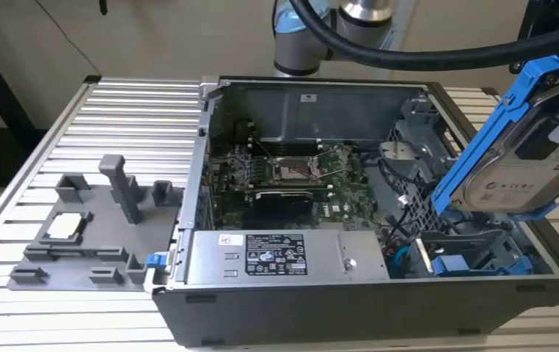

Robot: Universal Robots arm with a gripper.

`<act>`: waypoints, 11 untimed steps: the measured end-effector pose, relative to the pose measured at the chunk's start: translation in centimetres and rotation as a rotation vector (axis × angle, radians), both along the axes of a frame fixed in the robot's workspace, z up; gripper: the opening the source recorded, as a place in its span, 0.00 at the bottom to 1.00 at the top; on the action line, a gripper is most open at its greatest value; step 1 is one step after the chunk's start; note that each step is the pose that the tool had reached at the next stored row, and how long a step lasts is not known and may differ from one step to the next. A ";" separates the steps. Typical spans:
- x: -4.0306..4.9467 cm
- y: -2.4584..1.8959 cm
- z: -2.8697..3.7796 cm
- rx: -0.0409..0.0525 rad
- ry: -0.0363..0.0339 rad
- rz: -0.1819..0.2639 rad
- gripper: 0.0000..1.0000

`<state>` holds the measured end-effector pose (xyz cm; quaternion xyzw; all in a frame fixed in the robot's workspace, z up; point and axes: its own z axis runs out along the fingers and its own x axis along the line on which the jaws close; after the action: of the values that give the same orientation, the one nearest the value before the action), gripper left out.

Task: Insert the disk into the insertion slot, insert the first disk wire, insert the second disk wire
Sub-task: 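Insert the disk into the insertion slot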

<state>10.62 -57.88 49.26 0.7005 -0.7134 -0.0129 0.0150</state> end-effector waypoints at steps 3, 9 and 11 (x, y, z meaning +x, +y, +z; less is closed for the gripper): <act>0.00 0.01 0.01 0.0013 0.0000 0.000 0.33; 0.00 0.00 -0.37 0.0172 -0.0027 0.000 0.33; 0.00 0.00 -0.49 0.0266 -0.0072 0.000 0.33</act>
<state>10.61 -57.88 48.76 0.7007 -0.7131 -0.0198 0.0031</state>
